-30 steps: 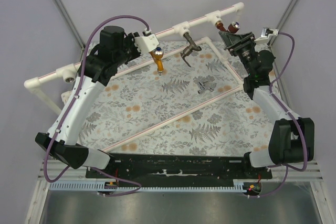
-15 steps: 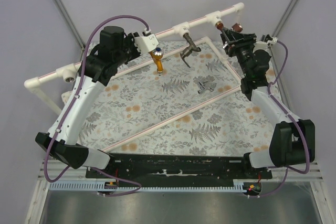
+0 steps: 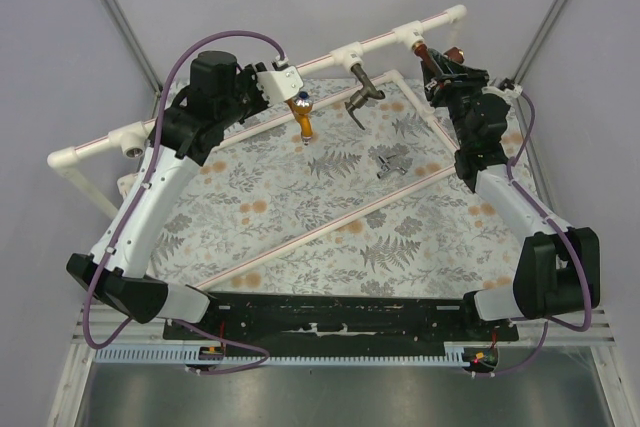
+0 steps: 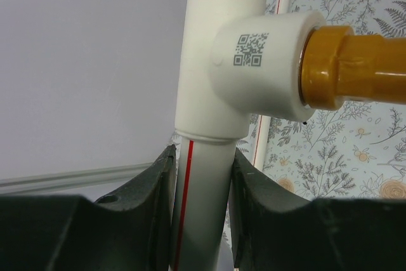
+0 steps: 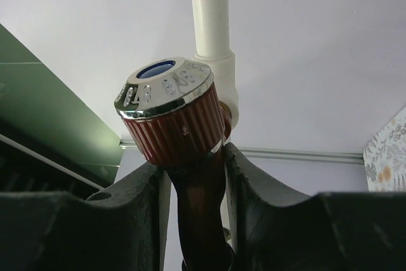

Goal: Install the water faucets

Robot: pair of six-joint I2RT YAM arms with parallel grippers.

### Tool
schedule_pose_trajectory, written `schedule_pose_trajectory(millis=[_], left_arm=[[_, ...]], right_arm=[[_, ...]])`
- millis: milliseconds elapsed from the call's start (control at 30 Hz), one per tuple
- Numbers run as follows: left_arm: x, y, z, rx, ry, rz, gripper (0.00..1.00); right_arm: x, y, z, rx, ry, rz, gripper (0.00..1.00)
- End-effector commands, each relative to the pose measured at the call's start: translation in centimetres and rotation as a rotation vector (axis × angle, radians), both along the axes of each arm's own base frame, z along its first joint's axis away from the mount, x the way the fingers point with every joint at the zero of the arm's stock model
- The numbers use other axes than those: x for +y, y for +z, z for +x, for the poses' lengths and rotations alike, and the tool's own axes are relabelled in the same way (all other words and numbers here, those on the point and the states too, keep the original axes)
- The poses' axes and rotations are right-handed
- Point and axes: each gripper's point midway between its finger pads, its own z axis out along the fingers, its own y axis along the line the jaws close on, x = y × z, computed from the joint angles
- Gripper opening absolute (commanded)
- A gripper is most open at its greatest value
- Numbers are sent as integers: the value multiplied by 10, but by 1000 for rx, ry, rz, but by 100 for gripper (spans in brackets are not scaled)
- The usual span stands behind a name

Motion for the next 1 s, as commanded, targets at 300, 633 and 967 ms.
schedule_pose_trajectory(millis=[300, 633, 967], left_arm=[[-28, -33, -41, 227, -44, -154, 2], [-29, -35, -37, 231, -41, -150, 2], [-29, -35, -33, 234, -32, -147, 2]], right_arm=[[-45, 14, 7, -40, -198, 45, 60], [-44, 13, -7, -85, -203, -31, 98], [-48, 4, -42, -123, -238, -209, 98]])
